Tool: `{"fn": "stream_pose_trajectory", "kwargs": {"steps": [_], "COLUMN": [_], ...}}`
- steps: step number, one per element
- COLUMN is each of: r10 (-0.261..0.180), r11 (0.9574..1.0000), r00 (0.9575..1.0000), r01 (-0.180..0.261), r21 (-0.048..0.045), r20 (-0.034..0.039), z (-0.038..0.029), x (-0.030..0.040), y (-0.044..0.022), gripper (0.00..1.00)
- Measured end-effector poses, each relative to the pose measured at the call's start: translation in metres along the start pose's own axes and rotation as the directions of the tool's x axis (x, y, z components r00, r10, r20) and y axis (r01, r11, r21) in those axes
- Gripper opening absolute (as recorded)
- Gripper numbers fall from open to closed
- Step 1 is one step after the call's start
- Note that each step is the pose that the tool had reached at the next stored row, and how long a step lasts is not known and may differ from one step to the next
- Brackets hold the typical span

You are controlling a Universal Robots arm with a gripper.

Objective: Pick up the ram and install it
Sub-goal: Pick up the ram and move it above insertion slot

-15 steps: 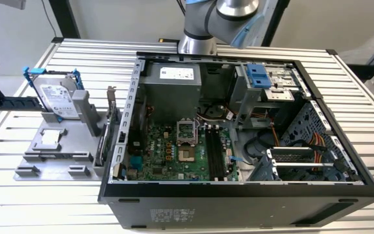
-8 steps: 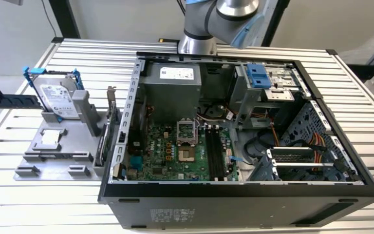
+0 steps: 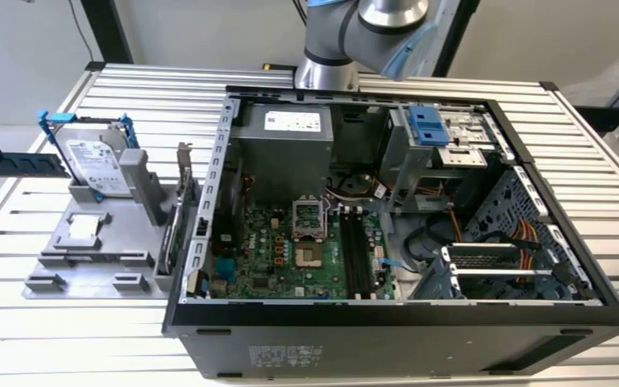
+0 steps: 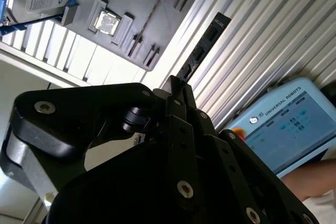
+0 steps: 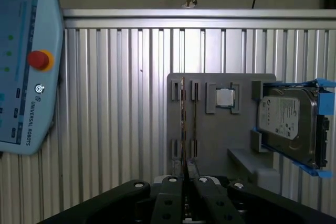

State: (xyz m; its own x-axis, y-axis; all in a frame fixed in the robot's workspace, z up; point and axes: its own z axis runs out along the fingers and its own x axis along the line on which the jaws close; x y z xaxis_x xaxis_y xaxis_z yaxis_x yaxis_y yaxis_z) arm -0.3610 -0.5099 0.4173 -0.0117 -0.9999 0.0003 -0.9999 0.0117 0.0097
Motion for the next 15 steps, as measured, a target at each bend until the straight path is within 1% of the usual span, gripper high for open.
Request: {"fn": "stream_pose_trajectory", "kwargs": {"steps": [7, 10, 15], "r10": [0.000, 0.000, 0.000], "r11": [1.0000, 1.0000, 1.0000], "r00": [1.0000, 1.0000, 1.0000], "r01": [0.000, 0.000, 0.000], "r21": [0.0000, 0.0000, 0.0000], "r20": [-0.0001, 0.0000, 0.0000], "z": [-0.0009, -0.0008, -0.0009], "x": [0.0000, -0.0003, -0.0013], "y": [-0.0002, -0.0023, -0.0081], "gripper": [0.00, 0.00, 0.00]}}
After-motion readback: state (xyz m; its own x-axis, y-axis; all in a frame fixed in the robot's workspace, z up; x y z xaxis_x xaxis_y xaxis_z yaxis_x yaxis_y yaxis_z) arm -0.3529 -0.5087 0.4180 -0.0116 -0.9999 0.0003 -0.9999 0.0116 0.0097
